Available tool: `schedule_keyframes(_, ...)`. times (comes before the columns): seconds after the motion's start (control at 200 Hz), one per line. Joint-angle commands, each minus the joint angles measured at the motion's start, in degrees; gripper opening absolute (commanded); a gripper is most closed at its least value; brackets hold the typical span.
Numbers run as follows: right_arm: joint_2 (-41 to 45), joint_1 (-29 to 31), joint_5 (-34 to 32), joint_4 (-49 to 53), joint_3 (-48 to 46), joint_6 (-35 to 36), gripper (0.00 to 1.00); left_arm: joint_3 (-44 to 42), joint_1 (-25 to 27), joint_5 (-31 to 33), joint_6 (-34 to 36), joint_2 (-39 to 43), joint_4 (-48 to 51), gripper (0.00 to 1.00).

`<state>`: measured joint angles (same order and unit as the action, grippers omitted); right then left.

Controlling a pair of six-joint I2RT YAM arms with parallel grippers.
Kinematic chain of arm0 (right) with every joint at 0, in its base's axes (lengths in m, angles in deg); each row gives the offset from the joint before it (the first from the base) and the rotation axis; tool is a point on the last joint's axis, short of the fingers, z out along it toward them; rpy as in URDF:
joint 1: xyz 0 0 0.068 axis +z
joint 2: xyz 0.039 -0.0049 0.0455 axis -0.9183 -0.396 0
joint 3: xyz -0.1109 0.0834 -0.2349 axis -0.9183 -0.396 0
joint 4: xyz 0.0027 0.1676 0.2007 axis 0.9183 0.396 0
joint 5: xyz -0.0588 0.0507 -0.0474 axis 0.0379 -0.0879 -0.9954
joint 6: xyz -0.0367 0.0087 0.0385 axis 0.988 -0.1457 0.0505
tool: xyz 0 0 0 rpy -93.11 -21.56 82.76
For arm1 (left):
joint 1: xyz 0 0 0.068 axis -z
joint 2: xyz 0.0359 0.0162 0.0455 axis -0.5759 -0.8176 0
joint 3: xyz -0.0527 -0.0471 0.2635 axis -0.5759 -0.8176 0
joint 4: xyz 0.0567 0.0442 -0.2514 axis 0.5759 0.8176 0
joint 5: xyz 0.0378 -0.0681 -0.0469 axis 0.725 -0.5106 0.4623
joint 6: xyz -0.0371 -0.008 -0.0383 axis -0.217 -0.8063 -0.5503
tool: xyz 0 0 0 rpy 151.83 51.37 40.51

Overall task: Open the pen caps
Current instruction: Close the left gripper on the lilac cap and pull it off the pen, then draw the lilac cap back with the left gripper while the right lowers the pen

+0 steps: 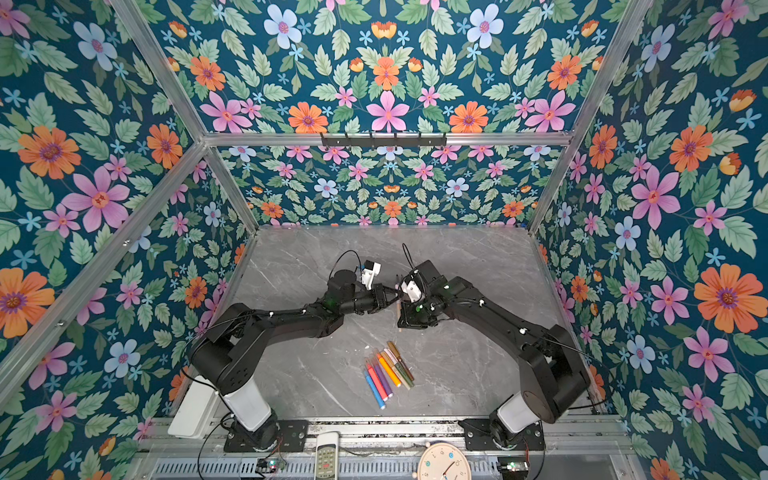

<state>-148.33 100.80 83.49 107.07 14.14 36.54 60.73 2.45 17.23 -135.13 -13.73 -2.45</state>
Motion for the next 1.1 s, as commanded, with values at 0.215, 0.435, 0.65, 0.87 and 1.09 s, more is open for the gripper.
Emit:
schedule_keyframes(0.215,2.51,-0.41,4.69,-12.29,-2.98,-4.89,0.29,-0.43,0.01,-1.18,-2.17,0.68,-3.62,0.0)
schedule_keyframes(0.435,1.91,-0.48,1.92,-12.71,-3.32,-6.05,0.27,-1.31,-0.01,-1.49,-4.52,2.65,-6.06,0.0)
schedule_keyframes(0.65,3.8,-0.53,-1.43,-11.82,-3.99,-6.15,0.26,-2.06,-0.12,-1.81,-4.24,3.54,-6.63,0.0)
schedule_keyframes(0.87,6.1,-1.58,-3.51,-11.12,-5.25,-6.45,0.26,-2.37,-0.08,-2.01,-3.21,4.37,-6.56,0.0)
schedule_keyframes(1.09,4.37,-1.57,-1.21,-12.63,-5.69,-7.22,0.25,-3.15,-0.08,-2.99,-4.67,4.56,-12.14,0.0)
